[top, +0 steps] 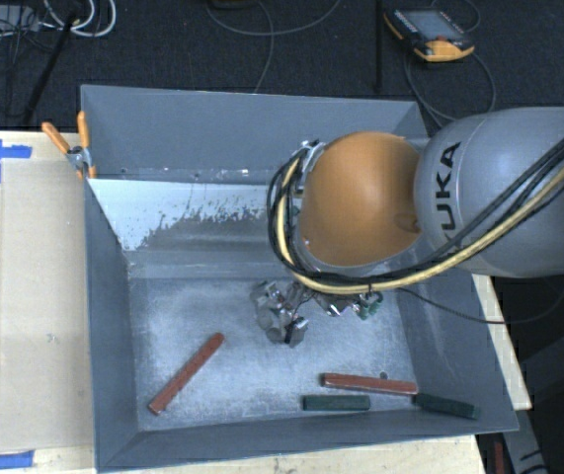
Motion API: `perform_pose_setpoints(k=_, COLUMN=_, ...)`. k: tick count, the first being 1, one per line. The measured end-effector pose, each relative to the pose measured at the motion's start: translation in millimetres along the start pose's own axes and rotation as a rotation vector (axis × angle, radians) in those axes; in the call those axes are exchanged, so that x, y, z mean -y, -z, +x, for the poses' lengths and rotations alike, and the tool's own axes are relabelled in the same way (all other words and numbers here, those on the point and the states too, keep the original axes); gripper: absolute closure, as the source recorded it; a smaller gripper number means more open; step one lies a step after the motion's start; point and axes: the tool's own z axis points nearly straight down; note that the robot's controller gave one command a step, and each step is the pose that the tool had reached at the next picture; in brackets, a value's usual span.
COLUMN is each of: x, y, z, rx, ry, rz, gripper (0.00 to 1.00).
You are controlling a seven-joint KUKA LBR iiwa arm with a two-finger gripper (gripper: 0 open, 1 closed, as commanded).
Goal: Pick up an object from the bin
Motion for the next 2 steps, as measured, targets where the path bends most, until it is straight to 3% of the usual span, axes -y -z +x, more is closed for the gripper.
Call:
perform_pose_setpoints(k=1, x=-0.2, y=-4.3, z=0.9, rx=-0.006, ry=-0.004, rz=-0.004, gripper=0.00)
perform_pose_setpoints(k=2, x=-74.9, y=-70.1, z=-82.8, rx=-0.004, ry=0.199, rz=-0.007, gripper=0.00)
